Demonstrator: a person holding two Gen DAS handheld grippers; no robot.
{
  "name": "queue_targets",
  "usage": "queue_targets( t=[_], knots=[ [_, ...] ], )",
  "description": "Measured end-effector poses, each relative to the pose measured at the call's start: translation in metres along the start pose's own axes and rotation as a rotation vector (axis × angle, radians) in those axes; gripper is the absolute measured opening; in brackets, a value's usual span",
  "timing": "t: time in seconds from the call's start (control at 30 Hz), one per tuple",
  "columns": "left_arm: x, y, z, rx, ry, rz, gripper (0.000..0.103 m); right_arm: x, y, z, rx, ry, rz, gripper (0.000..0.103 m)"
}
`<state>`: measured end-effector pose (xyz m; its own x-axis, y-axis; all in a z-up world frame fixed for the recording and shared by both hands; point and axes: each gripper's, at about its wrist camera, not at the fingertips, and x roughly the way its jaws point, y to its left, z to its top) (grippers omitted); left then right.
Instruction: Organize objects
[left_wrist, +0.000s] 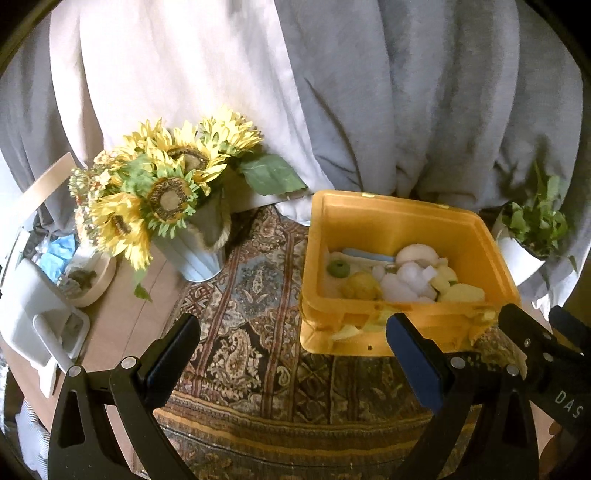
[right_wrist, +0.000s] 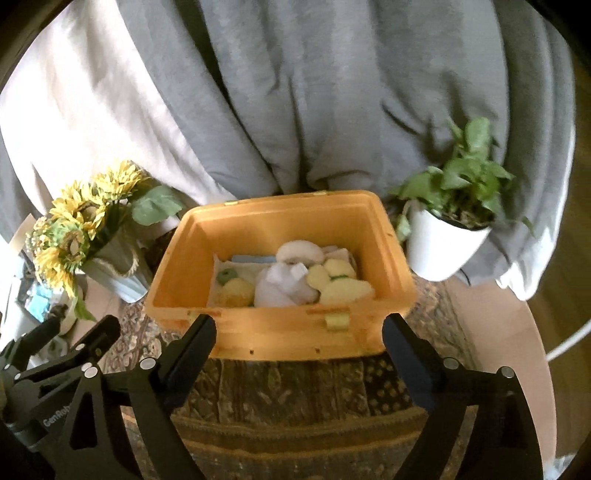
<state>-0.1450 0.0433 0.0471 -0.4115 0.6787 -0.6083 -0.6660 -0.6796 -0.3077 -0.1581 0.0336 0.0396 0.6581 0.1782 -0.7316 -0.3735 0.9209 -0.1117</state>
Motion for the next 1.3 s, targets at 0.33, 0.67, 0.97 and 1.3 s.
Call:
queue_targets(
  t=[0.33, 0.67, 0.97, 1.3],
  knots=[
    [-0.030, -0.011, -0.026, 0.006, 0.000, 0.004, 0.103, -0.036, -0.020, -0.028, 0.023, -0.009, -0.041, 0.095],
    [-0.050, -0.028, -0.044, 0.014, 0.006, 0.002, 0.103, -0.054, -0.041, -0.046, 0.044, 0.001, -0.025, 0.095],
    [-0.059, -0.035, -0.058, 0.012, 0.018, 0.016, 0.103, -0.063, -0.052, -0.059, 0.051, 0.015, -0.027, 0.095],
    [-0.066, -0.035, -0.067, 0.014, 0.017, 0.020, 0.103, -0.070, -0.055, -0.069, 0.056, 0.025, -0.018, 0.095]
  ],
)
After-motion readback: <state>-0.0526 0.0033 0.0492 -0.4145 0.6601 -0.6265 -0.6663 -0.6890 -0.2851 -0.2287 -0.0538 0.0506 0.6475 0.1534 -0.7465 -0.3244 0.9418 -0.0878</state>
